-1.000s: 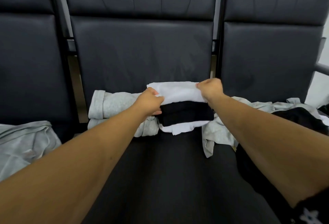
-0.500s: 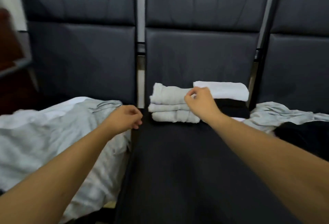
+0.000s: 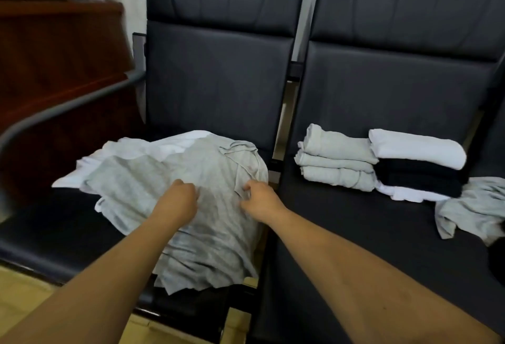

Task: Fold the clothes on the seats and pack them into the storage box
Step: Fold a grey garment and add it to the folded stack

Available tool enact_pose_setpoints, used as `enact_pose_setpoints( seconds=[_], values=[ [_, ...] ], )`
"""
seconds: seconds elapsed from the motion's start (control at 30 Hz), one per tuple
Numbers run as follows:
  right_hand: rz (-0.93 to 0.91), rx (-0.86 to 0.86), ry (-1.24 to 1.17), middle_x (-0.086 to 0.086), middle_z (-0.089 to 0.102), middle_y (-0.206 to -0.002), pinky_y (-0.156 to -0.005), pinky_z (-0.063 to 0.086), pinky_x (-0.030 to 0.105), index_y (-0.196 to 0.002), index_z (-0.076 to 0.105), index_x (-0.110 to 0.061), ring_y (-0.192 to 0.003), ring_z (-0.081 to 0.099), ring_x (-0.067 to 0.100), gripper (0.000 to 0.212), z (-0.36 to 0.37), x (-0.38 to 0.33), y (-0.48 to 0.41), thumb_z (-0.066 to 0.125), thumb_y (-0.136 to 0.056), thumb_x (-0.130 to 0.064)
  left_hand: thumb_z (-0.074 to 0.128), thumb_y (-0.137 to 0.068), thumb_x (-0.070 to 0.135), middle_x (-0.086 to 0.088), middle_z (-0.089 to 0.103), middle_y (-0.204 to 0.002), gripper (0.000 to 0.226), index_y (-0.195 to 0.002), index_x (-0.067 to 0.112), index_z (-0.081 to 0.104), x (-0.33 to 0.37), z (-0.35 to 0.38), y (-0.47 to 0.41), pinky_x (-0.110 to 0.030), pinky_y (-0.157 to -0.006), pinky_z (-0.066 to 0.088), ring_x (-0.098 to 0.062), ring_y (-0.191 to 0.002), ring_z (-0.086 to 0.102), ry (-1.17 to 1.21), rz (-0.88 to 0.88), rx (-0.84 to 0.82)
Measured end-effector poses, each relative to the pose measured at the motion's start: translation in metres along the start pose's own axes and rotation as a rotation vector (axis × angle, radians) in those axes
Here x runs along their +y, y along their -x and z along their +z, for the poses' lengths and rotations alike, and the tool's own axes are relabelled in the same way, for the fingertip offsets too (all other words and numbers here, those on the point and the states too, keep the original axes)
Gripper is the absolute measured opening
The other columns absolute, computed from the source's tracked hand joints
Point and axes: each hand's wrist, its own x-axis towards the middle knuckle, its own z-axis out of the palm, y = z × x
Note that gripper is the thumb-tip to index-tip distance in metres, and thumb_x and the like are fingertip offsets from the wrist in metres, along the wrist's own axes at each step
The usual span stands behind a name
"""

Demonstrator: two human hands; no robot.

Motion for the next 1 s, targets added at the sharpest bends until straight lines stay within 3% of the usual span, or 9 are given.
enact_pose_setpoints(
  seconds=[0.1,0.2,0.3,0.43,0.53,0.6,0.7,0.83,1.0],
  values=[
    [0.009,0.060,0.031,0.012,0.060,-0.109,-0.082,0.046,0.033,-0.103,0.058,-0.009,-0.104,0.058,0.028,0.010,0.007,0.006,-0.002,0.056,-0.097,-0.016,0.055,-0.099,0.016,-0.016,0.061,-0.109,0.018,-0.101,0.001,0.063,-0.005,-0.004,-0.003,-0.031,-0.083,0.044,-0.028,-0.101,0.058,0.040,0.022,0.048],
    [0.041,0.124,-0.058,0.015,0.066,-0.097,-0.073,0.048,0.031,-0.088,0.060,-0.010,-0.090,0.062,0.025,0.010,0.001,0.003,-0.001,0.056,-0.096,-0.013,0.058,-0.097,0.013,-0.004,0.060,-0.084,0.011,-0.089,0.006,0.061,-0.004,-0.021,-0.002,-0.029,-0.069,0.042,-0.020,-0.077,0.054,0.267,0.004,0.239],
    [0.052,0.241,-0.442,0.007,0.058,-0.078,-0.061,0.045,0.027,-0.080,0.054,-0.016,-0.070,0.054,0.018,0.017,-0.019,-0.013,-0.002,0.057,-0.096,-0.014,0.054,-0.099,0.014,0.001,0.056,-0.080,0.013,-0.088,0.006,0.056,0.002,-0.042,0.004,-0.021,-0.058,0.037,-0.010,-0.069,0.049,0.447,0.042,0.409],
    [0.067,0.166,-1.176,0.010,0.057,-0.084,-0.065,0.054,0.036,-0.076,0.049,-0.017,-0.076,0.059,0.023,0.026,-0.049,-0.039,0.005,0.049,-0.097,0.000,0.047,-0.103,0.017,-0.004,0.058,-0.081,0.013,-0.097,0.007,0.051,0.016,-0.063,0.018,-0.029,-0.062,0.045,-0.018,-0.071,0.054,0.610,0.101,0.520],
    [0.010,0.131,-0.915,0.015,0.062,-0.099,-0.067,0.048,0.034,-0.089,0.063,-0.021,-0.083,0.058,0.023,0.034,-0.056,-0.052,0.018,0.043,-0.087,0.006,0.043,-0.105,0.019,-0.006,0.058,-0.081,0.014,-0.102,0.006,0.048,0.028,-0.080,0.030,-0.033,-0.063,0.046,-0.018,-0.071,0.054,0.698,0.163,0.625],
    [-0.119,-0.038,-0.713,0.015,0.061,-0.118,-0.082,0.052,0.037,-0.114,0.066,-0.032,-0.099,0.060,0.024,0.047,-0.056,-0.058,0.028,0.050,-0.079,-0.005,0.042,-0.105,0.020,-0.006,0.058,-0.081,0.014,-0.104,0.006,0.047,0.036,-0.088,0.036,-0.035,-0.065,0.046,-0.017,-0.072,0.055,0.701,0.215,0.656],
    [-0.204,-0.319,-0.586,0.008,0.065,-0.125,-0.102,0.052,0.046,-0.135,0.053,-0.038,-0.115,0.064,0.027,0.056,-0.049,-0.070,0.039,0.067,-0.081,-0.031,0.043,-0.105,0.020,-0.003,0.057,-0.079,0.012,-0.103,0.009,0.047,0.046,-0.090,0.042,-0.027,-0.061,0.044,-0.011,-0.069,0.053,0.656,0.301,0.615],
    [-0.291,-0.056,-0.368,0.005,0.073,-0.107,-0.094,0.056,0.047,-0.118,0.067,-0.022,-0.100,0.069,0.023,0.026,-0.059,-0.084,0.052,0.066,-0.093,-0.032,0.050,-0.103,0.026,0.000,0.053,-0.076,0.018,-0.102,0.008,0.050,0.049,-0.090,0.046,-0.014,-0.057,0.042,-0.004,-0.062,0.048,0.737,0.334,0.546],
    [-0.281,0.051,-1.047,0.014,0.074,-0.103,-0.093,0.056,0.047,-0.108,0.069,-0.006,-0.098,0.071,0.030,0.015,-0.120,-0.091,0.082,0.062,-0.096,-0.012,0.064,-0.085,0.047,0.021,0.057,-0.097,0.032,-0.110,0.034,0.049,0.051,-0.099,0.065,-0.011,-0.063,0.045,0.009,-0.080,0.060,0.845,0.349,0.022]
  ],
)
